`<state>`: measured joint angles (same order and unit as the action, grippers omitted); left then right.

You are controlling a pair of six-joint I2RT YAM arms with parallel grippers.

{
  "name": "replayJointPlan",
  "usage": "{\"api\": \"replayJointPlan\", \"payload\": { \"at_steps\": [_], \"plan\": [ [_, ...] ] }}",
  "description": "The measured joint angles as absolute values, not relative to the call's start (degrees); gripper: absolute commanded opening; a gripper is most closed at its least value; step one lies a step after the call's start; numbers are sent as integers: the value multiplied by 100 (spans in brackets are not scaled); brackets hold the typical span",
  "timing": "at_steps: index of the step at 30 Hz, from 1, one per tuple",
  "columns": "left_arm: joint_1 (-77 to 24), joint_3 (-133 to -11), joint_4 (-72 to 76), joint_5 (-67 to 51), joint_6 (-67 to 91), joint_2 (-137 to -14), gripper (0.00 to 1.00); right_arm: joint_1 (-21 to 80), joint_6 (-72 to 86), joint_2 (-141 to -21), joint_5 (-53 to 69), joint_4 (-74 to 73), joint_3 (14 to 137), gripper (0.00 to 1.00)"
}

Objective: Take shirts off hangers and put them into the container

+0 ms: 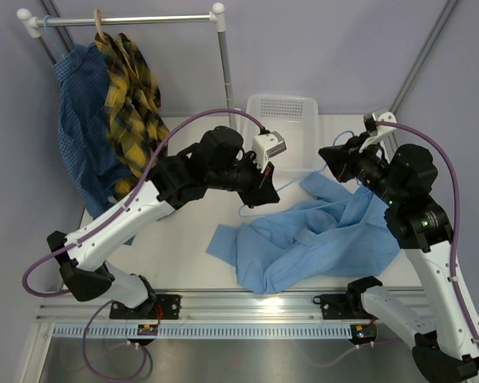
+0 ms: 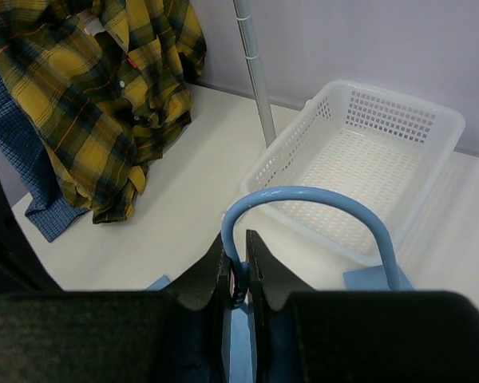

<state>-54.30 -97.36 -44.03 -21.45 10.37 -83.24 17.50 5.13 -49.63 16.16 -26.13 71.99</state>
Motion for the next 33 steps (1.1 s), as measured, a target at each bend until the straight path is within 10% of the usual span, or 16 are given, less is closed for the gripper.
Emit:
{"api": "replayJointPlan", "payload": {
  "at_steps": [5, 6, 7, 11, 33],
  "plan": [
    [-5496, -9736, -4407, -2167, 930, -8298, 0, 1750, 517, -5028, 1634, -2600, 7199, 8],
    [-5496, -9732, -4407, -2154, 906, -8285, 0, 1750, 519, -5028, 1653, -2598, 7199, 19],
    [-5496, -9703, -4401, -2117, 871, -8254, 0, 1750, 534, -5022, 1673, -2598, 7199, 51],
    [-5489, -9465, -4414, -1761, 735, -7961, 0, 1750, 550, -4945, 1728, -2650, 7199, 99],
    [-3271, -9021, -4740, 1907, 582, -5612, 0, 1745, 582, -3520, 1404, -3839, 7478, 99]
  ]
}}
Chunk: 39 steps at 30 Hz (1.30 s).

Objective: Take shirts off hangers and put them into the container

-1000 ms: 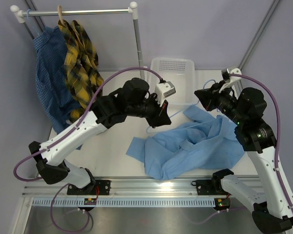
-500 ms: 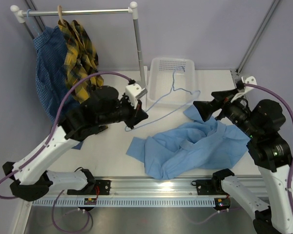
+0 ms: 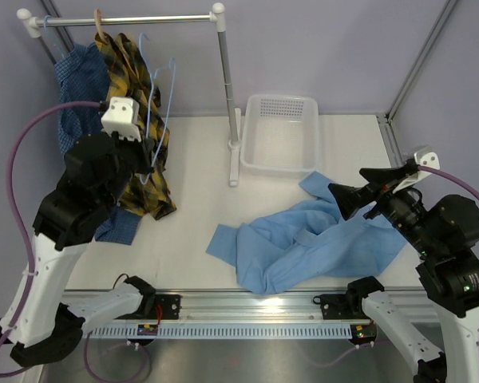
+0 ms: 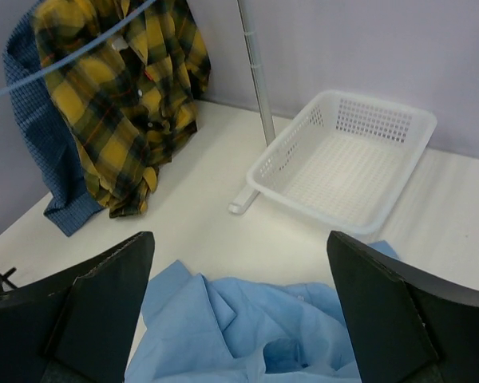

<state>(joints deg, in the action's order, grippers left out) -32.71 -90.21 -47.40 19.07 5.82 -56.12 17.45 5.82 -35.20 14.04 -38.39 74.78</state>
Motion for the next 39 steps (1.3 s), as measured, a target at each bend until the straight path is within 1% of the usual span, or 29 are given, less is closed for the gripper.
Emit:
{"api": "replayJointPlan", "payload": {
  "at_steps": [5, 13, 17, 23, 24, 26, 27, 29, 30, 31, 33, 39],
  "plan": [
    [-2700, -10077, -4576, 1931, 541, -6779, 0, 1745, 626, -3496, 1402, -3931, 7102, 99],
    [-2073, -11448, -4257, 1516, 432, -8873, 0, 1745, 626, -3352, 1391, -3988, 6943, 99],
    [-1896, -11653, -4237, 1304, 427, -9367, 0, 1745, 626, -3284, 1310, -4045, 6917, 100],
    [-1776, -11646, -4219, 1066, 456, -9509, 0, 1745, 626, -3197, 1238, -4075, 6764, 100],
    [-1767, -11620, -4178, 1039, 475, -9498, 10, 1745, 631, -3194, 1197, -4088, 6720, 100],
    [-1756, -11463, -4077, 998, 499, -9445, 39, 1745, 652, -3194, 1105, -4139, 6630, 99],
    [-1754, -11340, -4056, 976, 565, -9397, 57, 1745, 687, -3199, 1046, -4189, 6573, 99],
    [-1754, -11089, -4066, 943, 626, -9284, 70, 1745, 779, -3232, 891, -4287, 6458, 99],
    [-1754, -10973, -4062, 939, 646, -9209, 83, 1745, 843, -3260, 790, -4322, 6372, 99],
    [-1754, -10853, -4073, 939, 661, -9124, 89, 1745, 917, -3295, 687, -4355, 6292, 100],
    [-1754, -10643, -4086, 941, 692, -8914, 99, 1745, 1177, -3400, 375, -4434, 6097, 100],
    [-1754, -10084, -4086, 954, 733, -7793, 99, 1745, 2344, -4200, -972, -5100, 5830, 100]
  ]
}}
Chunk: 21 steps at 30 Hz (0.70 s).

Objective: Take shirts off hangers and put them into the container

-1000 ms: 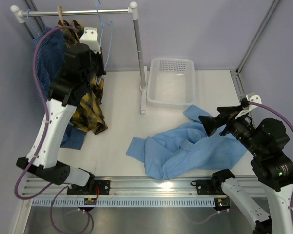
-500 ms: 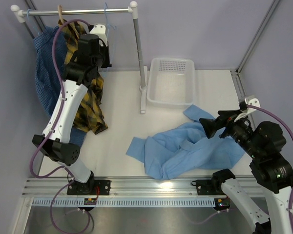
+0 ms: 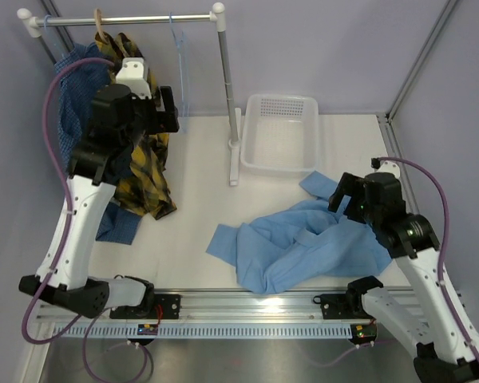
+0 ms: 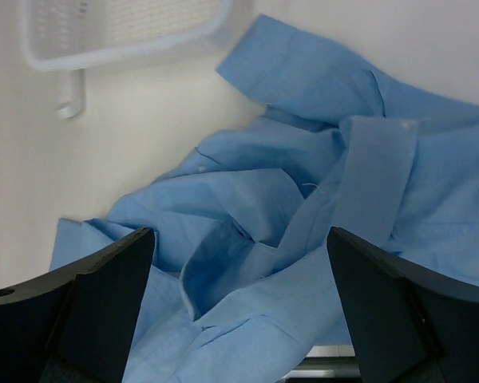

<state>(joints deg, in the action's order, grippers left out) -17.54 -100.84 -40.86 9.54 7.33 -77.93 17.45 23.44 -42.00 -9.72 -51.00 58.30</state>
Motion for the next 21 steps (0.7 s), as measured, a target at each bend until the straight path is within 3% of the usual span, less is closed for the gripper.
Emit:
{"api": "replayJointPlan", "payload": {
  "at_steps": [9, 15, 21],
  "plan": [
    [-1754, -9242, -3997, 930, 735, -6165, 99, 1745, 4228, -5548, -1422, -5146, 4598, 99],
    [-1754, -8744, -4034, 902, 755, -5645, 99, 1745, 5271, -6390, -1039, -4294, 3649, 99],
    [-1754, -8586, -4053, 858, 755, -5435, 99, 1745, 5719, -7697, -893, -3992, 3920, 98]
  ]
}}
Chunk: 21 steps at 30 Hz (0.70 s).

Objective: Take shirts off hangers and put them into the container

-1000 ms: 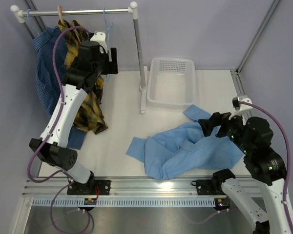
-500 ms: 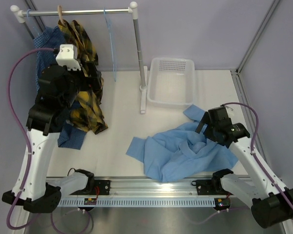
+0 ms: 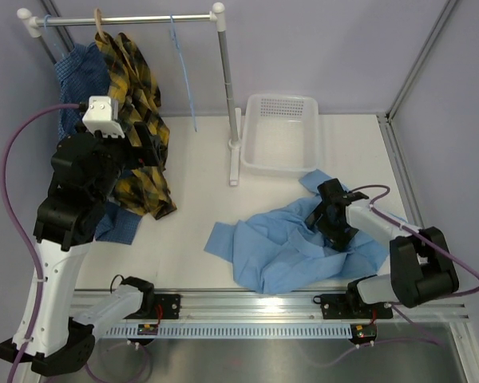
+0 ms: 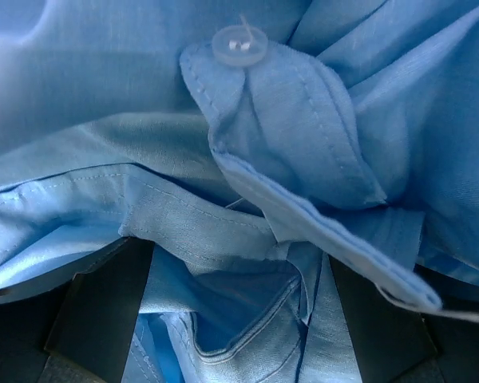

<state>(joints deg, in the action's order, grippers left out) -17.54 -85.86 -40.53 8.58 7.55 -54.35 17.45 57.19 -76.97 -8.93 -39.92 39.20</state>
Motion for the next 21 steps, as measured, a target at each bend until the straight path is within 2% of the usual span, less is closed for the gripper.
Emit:
{"api": "replayJointPlan", "payload": {
  "at_steps": [2, 3, 6, 7, 8, 14, 18, 21],
  "plan": [
    [-1754, -8584, -4056, 854, 755, -5402, 99, 1745, 5771, -8007, -893, -3986, 4165, 88],
    [-1754, -8584, -4053, 854, 755, -5391, 99, 1745, 5789, -8143, -899, -3977, 4270, 66],
    [-1754, -8584, -4053, 854, 753, -5369, 99, 1745, 5819, -8473, -915, -3857, 4541, 34],
    [-1754, -8584, -4051, 851, 753, -5367, 99, 1745, 5828, -8545, -910, -3771, 4587, 9],
    [-1754, -8584, -4056, 851, 753, -5367, 99, 1745, 5780, -8584, -908, -3673, 4606, 1],
    [-1754, -8584, -4056, 827, 751, -5349, 99, 1745, 5411, -8232, -875, -3192, 4593, 0],
    [-1754, -8584, -4058, 819, 749, -5277, 99, 1745, 4807, -7008, -836, -3140, 4711, 0],
    [-1754, -8584, -4060, 812, 749, -5196, 99, 1745, 4160, -6029, -773, -3301, 5459, 0]
  ]
}}
